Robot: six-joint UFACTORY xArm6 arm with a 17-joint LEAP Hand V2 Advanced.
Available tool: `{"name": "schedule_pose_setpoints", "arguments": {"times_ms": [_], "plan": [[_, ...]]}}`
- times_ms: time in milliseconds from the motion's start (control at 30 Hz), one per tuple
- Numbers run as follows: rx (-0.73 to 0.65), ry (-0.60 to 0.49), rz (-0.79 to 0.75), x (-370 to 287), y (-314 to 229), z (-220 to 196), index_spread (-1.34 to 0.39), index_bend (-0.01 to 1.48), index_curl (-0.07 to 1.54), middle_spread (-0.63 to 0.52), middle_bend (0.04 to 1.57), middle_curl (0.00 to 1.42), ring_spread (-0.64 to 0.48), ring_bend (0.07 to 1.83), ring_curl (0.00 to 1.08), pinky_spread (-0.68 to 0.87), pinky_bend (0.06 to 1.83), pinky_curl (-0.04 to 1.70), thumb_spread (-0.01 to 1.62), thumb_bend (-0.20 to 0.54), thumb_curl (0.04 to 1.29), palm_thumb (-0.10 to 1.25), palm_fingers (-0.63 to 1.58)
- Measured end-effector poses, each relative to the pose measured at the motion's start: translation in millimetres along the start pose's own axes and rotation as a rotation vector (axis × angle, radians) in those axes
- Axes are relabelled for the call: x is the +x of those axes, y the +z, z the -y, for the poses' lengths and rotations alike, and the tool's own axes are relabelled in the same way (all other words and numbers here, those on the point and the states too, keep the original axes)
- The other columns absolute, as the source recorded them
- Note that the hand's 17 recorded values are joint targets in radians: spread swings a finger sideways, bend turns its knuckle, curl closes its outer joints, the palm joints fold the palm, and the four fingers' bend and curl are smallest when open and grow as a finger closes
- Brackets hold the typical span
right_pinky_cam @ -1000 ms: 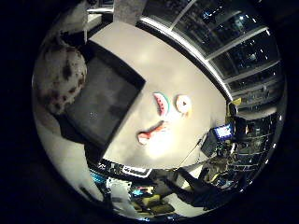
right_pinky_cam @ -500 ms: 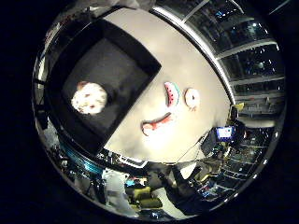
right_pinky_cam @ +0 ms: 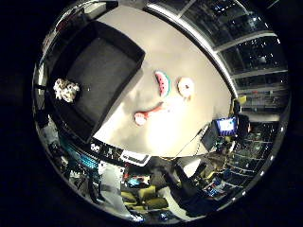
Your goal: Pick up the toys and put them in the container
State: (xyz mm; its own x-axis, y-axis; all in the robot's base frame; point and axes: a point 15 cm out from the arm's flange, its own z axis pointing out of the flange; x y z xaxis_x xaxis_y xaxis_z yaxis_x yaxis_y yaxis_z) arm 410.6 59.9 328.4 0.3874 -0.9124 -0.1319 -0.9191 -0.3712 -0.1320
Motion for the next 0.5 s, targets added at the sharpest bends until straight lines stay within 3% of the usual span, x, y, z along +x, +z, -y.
{"name": "schedule_pose_setpoints", "arguments": {"times_ms": [300, 500], "plan": [[0.053, 0.184, -0.043, 97.6, -23.3, -40.6, -0.37, 0.16, 0.26, 0.06, 0.21, 0.33, 0.19, 0.27, 0.24, 0.39, 0.44, 0.28, 0.99, -0.024, 0.32, 0.64, 0.05], [0.038, 0.241, -0.048, 154.6, -17.3, -74.4, -0.37, 0.16, 0.27, 0.05, 0.21, 0.33, 0.19, 0.25, 0.24, 0.39, 0.42, 0.28, 1.0, -0.025, 0.32, 0.64, 0.07]]}}
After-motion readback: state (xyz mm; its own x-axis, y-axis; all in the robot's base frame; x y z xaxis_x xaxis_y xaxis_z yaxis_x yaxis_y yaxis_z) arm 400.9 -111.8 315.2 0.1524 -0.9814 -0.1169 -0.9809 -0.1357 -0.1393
